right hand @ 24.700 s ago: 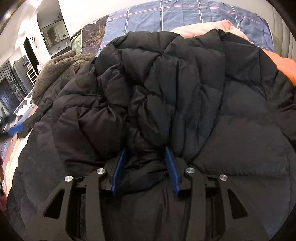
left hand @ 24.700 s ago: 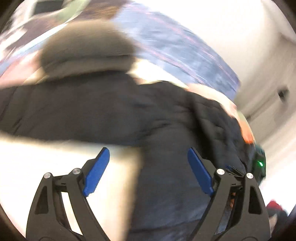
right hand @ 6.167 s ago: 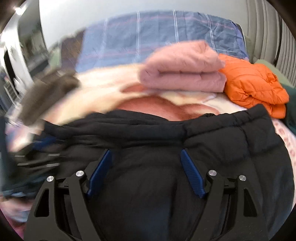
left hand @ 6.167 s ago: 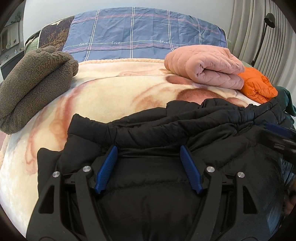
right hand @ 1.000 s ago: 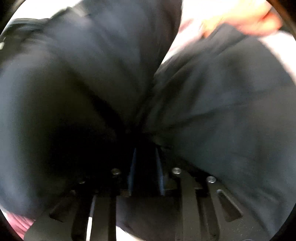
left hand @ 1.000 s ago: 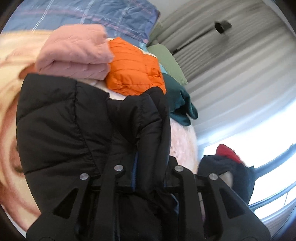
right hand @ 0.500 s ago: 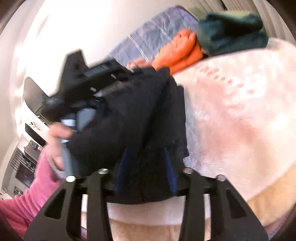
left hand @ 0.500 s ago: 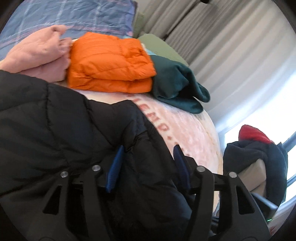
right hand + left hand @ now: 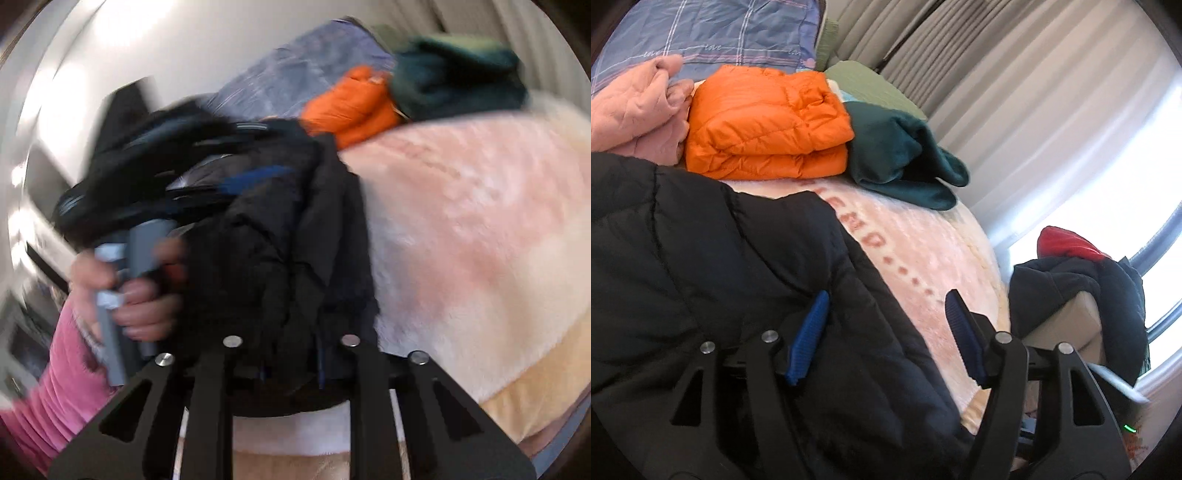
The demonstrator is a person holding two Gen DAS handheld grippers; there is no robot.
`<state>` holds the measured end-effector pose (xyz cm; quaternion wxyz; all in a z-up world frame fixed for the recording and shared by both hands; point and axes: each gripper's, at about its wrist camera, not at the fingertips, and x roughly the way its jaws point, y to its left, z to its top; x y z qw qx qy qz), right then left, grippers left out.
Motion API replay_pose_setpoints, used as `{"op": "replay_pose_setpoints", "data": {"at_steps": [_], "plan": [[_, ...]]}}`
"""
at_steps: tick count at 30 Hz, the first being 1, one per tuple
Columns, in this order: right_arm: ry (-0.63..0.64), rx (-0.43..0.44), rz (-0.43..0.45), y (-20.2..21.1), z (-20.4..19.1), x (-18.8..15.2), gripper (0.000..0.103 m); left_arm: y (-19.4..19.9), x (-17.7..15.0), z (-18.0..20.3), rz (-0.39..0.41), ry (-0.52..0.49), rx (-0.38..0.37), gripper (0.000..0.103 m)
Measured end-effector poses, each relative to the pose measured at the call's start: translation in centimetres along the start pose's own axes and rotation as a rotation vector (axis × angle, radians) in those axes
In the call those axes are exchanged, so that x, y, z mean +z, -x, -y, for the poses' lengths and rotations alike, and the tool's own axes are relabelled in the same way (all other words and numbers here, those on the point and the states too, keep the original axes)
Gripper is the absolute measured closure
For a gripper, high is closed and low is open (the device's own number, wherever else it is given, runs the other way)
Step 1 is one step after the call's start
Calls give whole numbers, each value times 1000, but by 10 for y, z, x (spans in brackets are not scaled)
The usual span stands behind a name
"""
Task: Fold large clothes
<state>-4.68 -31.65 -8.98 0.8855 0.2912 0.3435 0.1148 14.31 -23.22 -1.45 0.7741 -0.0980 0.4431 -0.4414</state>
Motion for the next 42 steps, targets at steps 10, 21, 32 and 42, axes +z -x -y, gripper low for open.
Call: {"op": "replay_pose_setpoints", "data": {"at_steps": [10, 21, 32, 42], "plan": [[-43, -33, -63, -14, 26, -19, 57, 32, -12, -33, -42, -155, 293, 85], [281, -125, 212, 21, -38, 7, 55, 1, -27, -36, -75, -230, 358, 85], [41, -112, -45, -72, 27, -4, 69, 19, -14, -21, -4, -216, 288, 84], [74, -150, -30, -74, 26, -5, 65, -89, 14, -2, -184, -479, 471, 64]]}}
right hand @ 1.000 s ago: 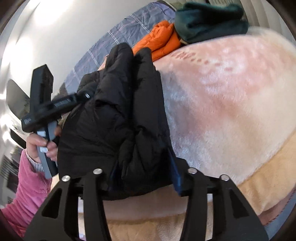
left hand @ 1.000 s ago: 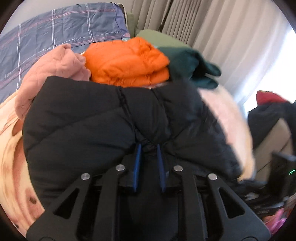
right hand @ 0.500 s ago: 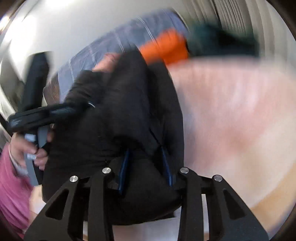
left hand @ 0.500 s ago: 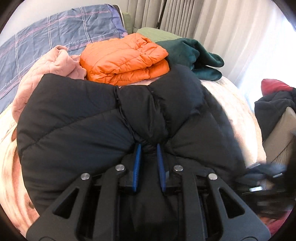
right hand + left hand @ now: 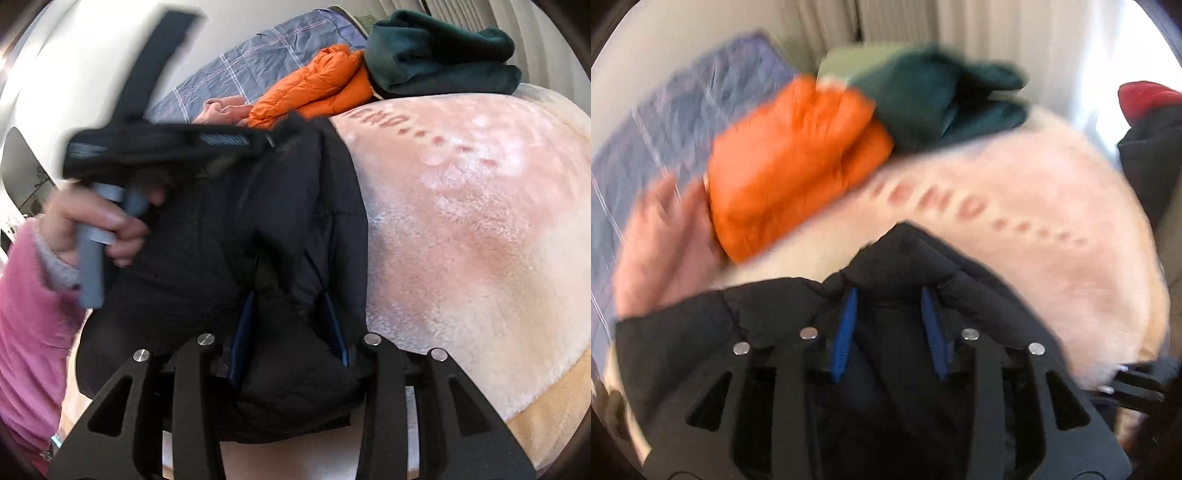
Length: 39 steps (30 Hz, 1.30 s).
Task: Fold large clothes
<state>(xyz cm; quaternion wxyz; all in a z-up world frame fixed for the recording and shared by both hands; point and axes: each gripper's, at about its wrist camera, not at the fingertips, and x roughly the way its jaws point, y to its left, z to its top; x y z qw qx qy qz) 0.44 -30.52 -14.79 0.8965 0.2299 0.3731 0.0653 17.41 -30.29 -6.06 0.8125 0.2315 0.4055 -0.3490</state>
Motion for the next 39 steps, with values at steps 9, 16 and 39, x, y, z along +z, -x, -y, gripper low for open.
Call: {"op": "replay_pose_setpoints", "data": {"at_steps": [9, 16, 39], "plan": [[79, -58, 48, -3, -11, -8, 60, -11, -26, -29, 51, 138, -152, 64], [70, -121, 76, 7, -15, -7, 52, -14, -28, -31, 68, 165, -184, 64], [124, -123, 12, -42, -15, 33, 97, 16, -36, -43, 138, 220, -209, 66]]}}
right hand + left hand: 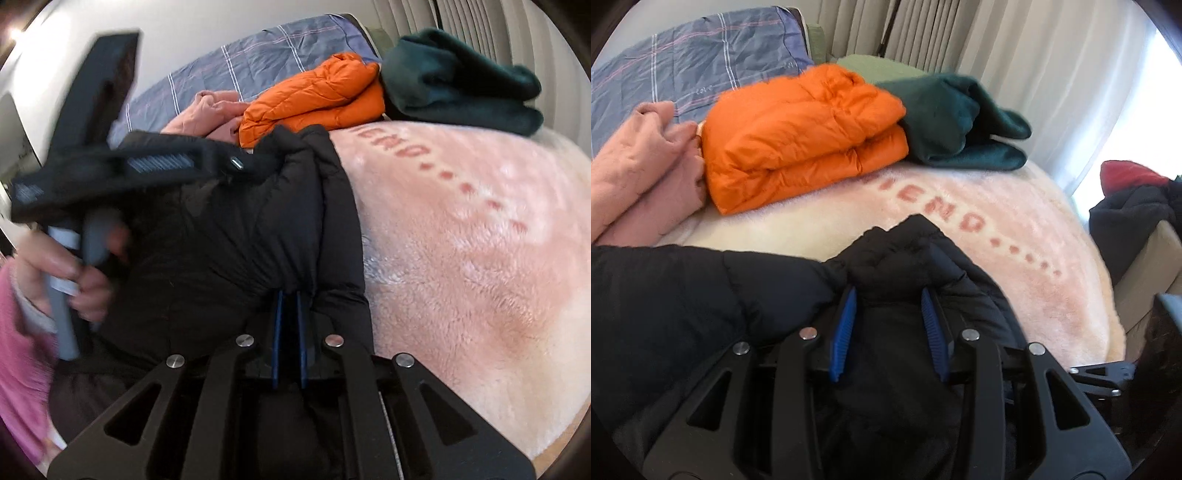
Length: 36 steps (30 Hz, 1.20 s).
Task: Fold large clothes
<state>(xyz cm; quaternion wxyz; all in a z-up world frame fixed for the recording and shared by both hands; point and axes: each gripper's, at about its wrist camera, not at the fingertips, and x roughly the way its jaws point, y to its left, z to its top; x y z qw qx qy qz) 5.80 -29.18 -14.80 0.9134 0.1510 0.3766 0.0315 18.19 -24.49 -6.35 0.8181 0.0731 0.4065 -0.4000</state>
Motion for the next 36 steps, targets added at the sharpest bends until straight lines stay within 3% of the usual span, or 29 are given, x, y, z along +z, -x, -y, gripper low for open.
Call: {"op": "replay_pose_setpoints", "data": {"at_steps": [2, 6, 10, 12, 14, 18, 26, 30, 33, 36], "plan": [[7, -9, 2, -1, -1, 0, 97, 24, 5, 1, 25, -22, 34, 80], [-8, 11, -4, -4, 4, -2, 97, 79, 12, -16, 129, -98, 141, 80], [-7, 19, -6, -6, 4, 0, 97, 79, -2, -80, 60, 12, 303, 90], [13, 30, -13, -7, 0, 2, 97, 52, -25, -109, -16, 65, 298, 92], [26, 24, -16, -9, -3, 3, 97, 34, -42, -113, -9, 61, 309, 93], [6, 42, -23, -9, 1, 1, 97, 24, -39, -103, -29, 15, 360, 94], [13, 38, -23, -8, 4, 2, 97, 28, -44, -101, 2, 10, 379, 94], [1, 49, -21, -8, 6, 1, 97, 55, -37, -100, 41, 98, 320, 94], [3, 46, -18, -8, 5, 1, 97, 82, -30, -89, 107, 117, 249, 90], [-1, 52, -15, -8, 6, 1, 97, 100, -35, -71, 149, 53, 268, 62]]}}
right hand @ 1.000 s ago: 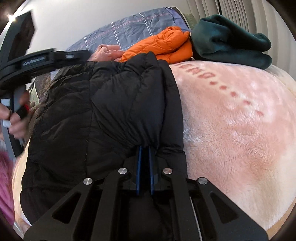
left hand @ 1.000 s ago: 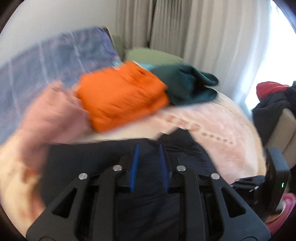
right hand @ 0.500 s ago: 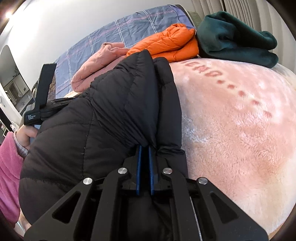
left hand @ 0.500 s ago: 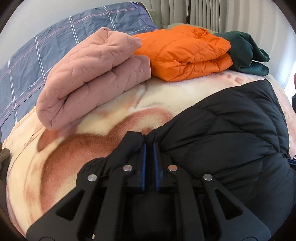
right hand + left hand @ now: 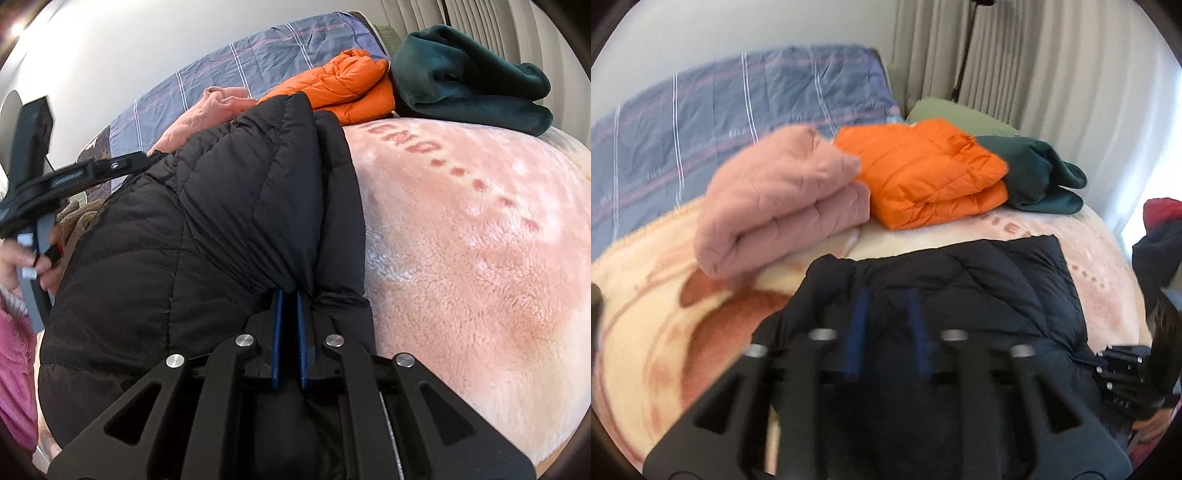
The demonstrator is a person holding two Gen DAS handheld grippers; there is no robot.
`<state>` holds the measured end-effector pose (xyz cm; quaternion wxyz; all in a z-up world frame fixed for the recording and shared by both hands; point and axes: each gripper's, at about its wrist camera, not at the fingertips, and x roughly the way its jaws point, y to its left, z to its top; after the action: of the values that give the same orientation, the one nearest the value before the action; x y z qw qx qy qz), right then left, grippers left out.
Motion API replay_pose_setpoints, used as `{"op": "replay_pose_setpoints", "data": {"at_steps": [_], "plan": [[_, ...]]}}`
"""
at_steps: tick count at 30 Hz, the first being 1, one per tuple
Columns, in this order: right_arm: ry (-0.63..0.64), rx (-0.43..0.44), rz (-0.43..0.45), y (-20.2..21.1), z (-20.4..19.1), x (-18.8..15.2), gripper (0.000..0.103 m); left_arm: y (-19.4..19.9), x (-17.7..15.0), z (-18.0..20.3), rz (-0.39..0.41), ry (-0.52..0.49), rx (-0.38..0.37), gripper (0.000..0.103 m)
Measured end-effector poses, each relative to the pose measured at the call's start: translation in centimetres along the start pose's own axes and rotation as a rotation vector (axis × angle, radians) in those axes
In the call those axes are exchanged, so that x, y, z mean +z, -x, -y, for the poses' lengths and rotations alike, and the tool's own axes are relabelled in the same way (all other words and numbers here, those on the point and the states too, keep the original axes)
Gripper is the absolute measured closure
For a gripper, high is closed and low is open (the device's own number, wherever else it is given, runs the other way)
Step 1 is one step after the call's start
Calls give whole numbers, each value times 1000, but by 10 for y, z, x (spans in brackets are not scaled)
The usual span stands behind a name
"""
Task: Fold large clothes
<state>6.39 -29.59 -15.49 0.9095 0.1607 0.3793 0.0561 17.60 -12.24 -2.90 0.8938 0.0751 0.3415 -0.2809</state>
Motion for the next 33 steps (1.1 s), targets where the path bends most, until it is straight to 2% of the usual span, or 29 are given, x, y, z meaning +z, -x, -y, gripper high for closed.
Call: {"op": "replay_pose_setpoints", "data": {"at_steps": [1, 2, 3, 5, 7, 10, 14, 18, 20, 22, 24, 26, 30, 33], "plan": [[-4, 5, 1, 0, 1, 0, 97, -1, -5, 3, -11, -18, 17, 54], [-6, 10, 3, 0, 1, 0, 97, -10, -17, 5, -55, -50, 56, 54], [-5, 17, 5, 0, 2, 0, 97, -19, -32, 5, -53, -63, 84, 53], [1, 15, 5, 0, 1, 0, 97, -27, -45, 0, -47, -20, 80, 54], [3, 11, 5, 0, 1, 0, 96, -29, -45, 0, -55, -2, 81, 54], [-2, 16, 9, 1, 2, 0, 96, -30, -45, 6, -59, -27, 105, 54], [1, 15, 16, 2, 2, -1, 96, -24, -43, 6, -56, 1, 99, 54], [-3, 16, 15, 2, 3, -1, 96, 0, -36, 4, -33, 116, 40, 61], [-1, 14, 15, 2, 2, -1, 96, 20, -35, 10, -13, 131, -4, 73], [2, 10, 17, 2, 0, -1, 96, 39, -38, 20, -6, 123, -76, 80], [3, 9, 18, 3, 0, -2, 96, 53, -47, 34, -14, 83, -138, 80], [2, 10, 19, 3, 0, -2, 96, 57, -63, 53, -51, -3, -139, 80], [15, 6, 23, 4, -2, -3, 96, 40, -99, 82, -74, -211, 3, 80], [16, -4, 21, 4, -3, -4, 96, 28, -104, 89, -78, -240, 46, 80]]}}
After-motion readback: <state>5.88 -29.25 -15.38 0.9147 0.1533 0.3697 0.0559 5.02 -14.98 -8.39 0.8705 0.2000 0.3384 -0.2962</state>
